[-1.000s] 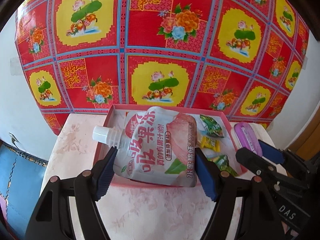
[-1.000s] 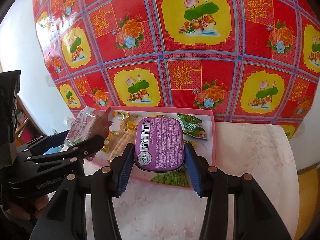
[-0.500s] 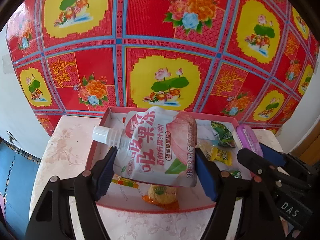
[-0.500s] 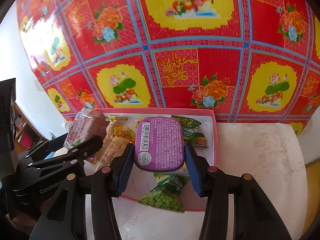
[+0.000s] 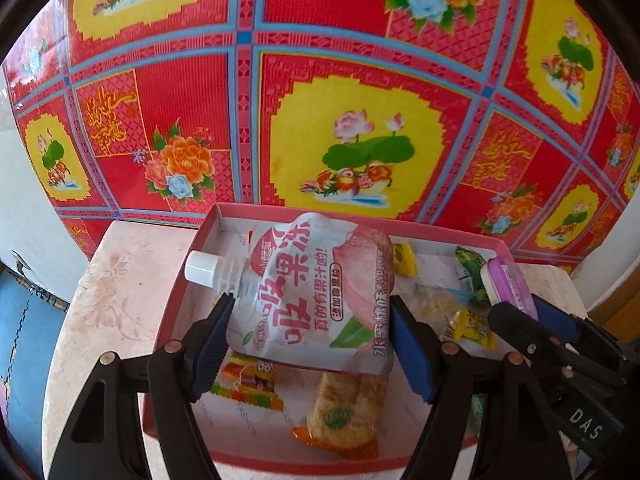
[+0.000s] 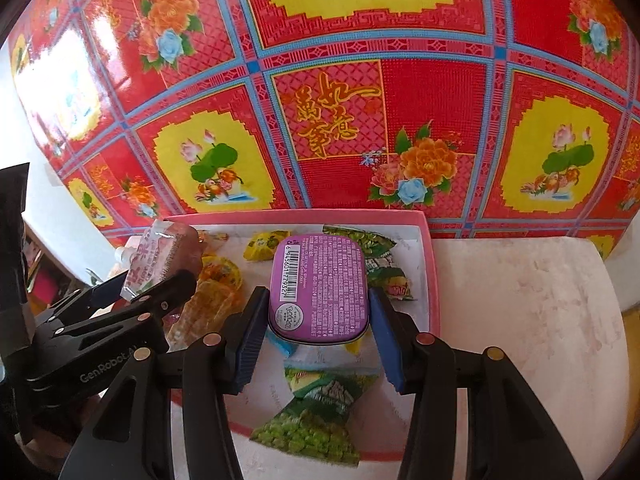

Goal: Organize snacks
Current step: 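Open the left tool to drop the juice pouch while the right tool releases the purple tin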

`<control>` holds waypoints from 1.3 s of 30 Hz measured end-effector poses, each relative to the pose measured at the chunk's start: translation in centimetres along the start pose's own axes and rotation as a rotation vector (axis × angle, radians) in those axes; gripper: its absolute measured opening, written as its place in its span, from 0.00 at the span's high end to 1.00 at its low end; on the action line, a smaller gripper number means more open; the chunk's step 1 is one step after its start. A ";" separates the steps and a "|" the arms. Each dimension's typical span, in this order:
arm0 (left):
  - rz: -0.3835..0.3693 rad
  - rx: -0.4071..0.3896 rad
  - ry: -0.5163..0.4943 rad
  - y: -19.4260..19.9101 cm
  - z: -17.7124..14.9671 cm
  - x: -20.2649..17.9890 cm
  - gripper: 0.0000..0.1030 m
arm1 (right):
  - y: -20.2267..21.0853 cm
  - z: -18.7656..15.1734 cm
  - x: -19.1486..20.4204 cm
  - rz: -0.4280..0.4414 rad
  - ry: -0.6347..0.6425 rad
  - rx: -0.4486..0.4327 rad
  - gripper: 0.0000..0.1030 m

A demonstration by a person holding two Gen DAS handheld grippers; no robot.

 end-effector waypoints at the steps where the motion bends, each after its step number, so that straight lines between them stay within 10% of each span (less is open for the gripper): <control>1: 0.000 0.001 0.002 -0.2 0.1 0.1 0.25 | -0.3 0.0 0.1 -0.003 0.006 0.004 0.50; 23: 0.005 0.035 -0.015 -2.7 0.3 -0.5 0.22 | -2.8 0.2 1.3 -0.060 0.067 0.029 0.50; 39: 0.009 0.023 -0.006 -1.1 0.1 -1.9 0.11 | -0.2 0.6 0.0 -0.058 0.021 -0.027 0.32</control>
Point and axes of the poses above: each gripper's, at about its wrist camera, not at the fingertips, and y roughly against the way its jaws point, x to its left, z to its top, the point moved 10 cm from there along -y, roughly the way its jaws point, and after that the axes turned 10 degrees about -z, right-handed, at the moved point
